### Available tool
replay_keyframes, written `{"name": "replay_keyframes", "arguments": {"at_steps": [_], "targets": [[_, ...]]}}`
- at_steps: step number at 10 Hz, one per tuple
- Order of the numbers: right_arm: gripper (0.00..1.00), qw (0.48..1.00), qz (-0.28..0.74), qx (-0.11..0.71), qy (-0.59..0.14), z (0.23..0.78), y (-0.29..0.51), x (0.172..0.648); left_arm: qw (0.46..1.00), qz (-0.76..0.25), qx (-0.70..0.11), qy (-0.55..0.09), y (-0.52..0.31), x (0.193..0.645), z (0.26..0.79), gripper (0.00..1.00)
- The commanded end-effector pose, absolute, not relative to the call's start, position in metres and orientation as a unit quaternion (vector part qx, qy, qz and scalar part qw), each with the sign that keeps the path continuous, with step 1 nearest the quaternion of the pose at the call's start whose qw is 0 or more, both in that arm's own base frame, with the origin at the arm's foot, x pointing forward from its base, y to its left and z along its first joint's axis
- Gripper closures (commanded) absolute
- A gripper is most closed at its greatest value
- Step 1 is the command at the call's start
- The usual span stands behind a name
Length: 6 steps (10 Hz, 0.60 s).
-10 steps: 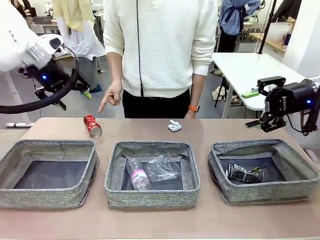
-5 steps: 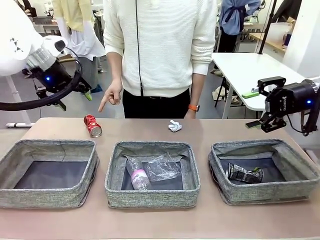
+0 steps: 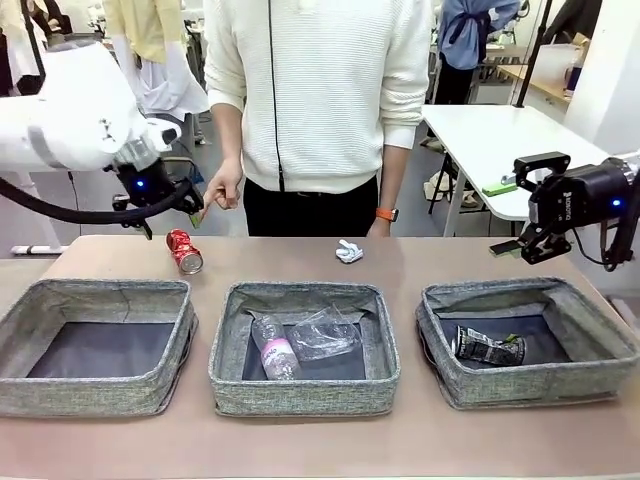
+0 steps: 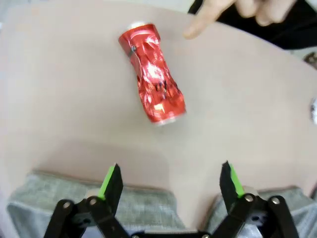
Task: Sort the waste into the appropriate baskets.
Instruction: Pick up the waste item pointed out by the person.
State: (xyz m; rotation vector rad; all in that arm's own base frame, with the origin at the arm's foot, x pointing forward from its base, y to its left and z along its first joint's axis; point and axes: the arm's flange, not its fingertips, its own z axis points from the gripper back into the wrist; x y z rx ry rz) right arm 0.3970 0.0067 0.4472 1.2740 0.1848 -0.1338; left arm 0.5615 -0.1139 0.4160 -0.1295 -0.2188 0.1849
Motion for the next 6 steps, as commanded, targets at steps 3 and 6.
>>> {"name": "replay_keyframes", "arguments": {"at_steps": [3,6], "targets": [[0.0,0.799,-0.05,0.593,0.086,0.45,0.004,0.397,0.99,0.099,-0.019,-0.103,-0.123,0.608,0.364,0.0],[0.0,0.799,-0.05,0.593,0.086,0.45,0.004,0.397,0.986,0.122,-0.026,-0.111,-0.131,0.628,0.327,0.0]]}}
